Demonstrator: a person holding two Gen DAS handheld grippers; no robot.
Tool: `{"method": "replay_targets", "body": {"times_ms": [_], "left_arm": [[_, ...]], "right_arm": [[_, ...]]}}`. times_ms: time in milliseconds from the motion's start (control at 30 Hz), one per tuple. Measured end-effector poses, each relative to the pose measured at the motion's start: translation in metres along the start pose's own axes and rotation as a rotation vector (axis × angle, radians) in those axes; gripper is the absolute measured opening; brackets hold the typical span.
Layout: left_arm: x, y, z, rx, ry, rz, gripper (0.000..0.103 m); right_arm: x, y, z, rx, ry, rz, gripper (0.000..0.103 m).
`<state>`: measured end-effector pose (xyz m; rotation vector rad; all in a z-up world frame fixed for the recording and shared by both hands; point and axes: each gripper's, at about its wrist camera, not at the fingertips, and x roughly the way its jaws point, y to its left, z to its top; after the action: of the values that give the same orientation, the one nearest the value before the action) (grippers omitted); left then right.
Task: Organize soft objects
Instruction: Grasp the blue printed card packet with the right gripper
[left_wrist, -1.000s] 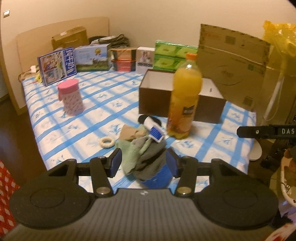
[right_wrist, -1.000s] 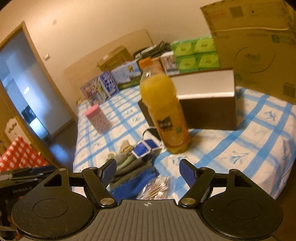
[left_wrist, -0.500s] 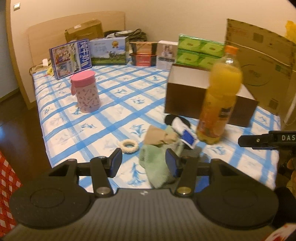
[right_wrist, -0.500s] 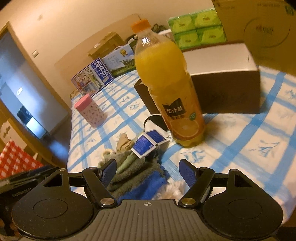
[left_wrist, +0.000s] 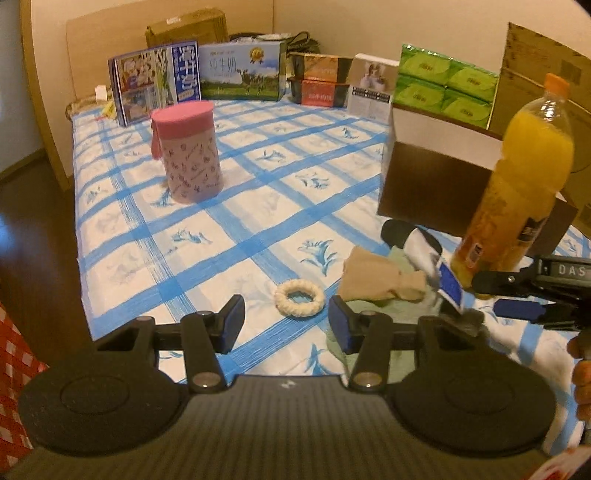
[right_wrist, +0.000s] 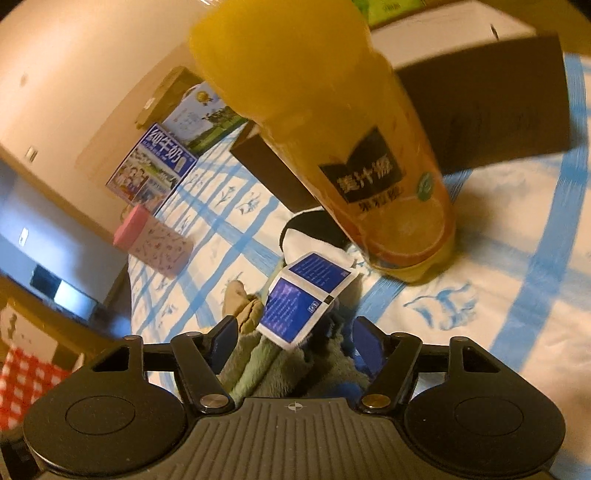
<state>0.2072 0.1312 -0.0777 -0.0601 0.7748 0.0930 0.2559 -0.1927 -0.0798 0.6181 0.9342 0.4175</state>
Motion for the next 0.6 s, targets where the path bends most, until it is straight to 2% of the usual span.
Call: {"method": "replay_targets", "body": {"times_ms": [300,433,467,533,600], "left_arm": [[0.038,0.007,0.000,-0.001,0.039,-0.016,0.046],[0.049,0.007,-0.001,0.010,0.047,-0.029,0.046],[0.051,0.007,-0.001,0.013,0.050,-0.033,0.046],[0.056,0.007,-0.002,0.018,0.056,-0.041,0.046],[0.060,0.007,-0.003,0.022,0.062,-0.048,0.046]], "right_arm": [[0.041,-0.031,0.002,0.235,-0.011,0.027,0.058],[0.045,-0.040,0.004,0.285,-0.021,0.056,0.039],[0.044,-0.041,0.005,0.280,-0.026,0.061,0.031],[0.040,-0.042,0.007,0.259,-0.033,0.071,0.023],[0.035,-0.038,0.010,0.211,-0.045,0.067,0.018]]}}
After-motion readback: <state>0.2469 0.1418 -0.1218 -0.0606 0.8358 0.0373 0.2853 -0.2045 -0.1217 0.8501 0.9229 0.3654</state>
